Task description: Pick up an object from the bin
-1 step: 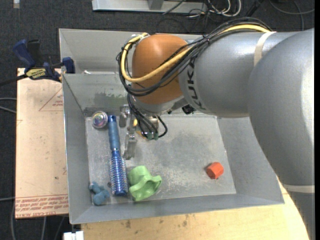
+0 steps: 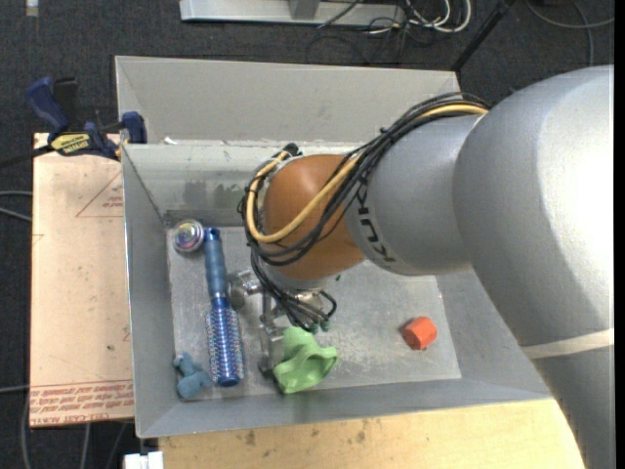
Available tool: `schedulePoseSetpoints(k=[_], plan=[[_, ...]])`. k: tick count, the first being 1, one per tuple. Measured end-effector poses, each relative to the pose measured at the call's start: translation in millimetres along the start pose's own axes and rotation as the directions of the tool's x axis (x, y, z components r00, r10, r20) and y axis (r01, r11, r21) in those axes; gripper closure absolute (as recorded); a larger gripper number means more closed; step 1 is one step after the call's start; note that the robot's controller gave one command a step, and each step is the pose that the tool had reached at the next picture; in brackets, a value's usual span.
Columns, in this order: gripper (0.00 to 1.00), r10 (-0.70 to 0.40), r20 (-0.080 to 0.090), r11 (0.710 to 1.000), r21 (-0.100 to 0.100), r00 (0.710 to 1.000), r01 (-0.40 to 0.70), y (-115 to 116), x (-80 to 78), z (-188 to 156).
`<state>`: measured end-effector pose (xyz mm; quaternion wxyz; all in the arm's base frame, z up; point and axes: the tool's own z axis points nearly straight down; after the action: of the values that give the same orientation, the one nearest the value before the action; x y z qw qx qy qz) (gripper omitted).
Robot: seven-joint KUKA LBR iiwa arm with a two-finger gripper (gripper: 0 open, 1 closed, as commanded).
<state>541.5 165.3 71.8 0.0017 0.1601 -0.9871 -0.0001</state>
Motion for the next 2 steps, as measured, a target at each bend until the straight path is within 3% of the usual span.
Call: schedulePoseSetpoints(k=[1,2], plan=[[0.00,-0.076,0.012,0.997,0.006,0.997,0.076,-78,25.6,-105],[0.00,-0.129,-0.004,0.992,-0.002,0.992,0.129,-82,52.5,2]])
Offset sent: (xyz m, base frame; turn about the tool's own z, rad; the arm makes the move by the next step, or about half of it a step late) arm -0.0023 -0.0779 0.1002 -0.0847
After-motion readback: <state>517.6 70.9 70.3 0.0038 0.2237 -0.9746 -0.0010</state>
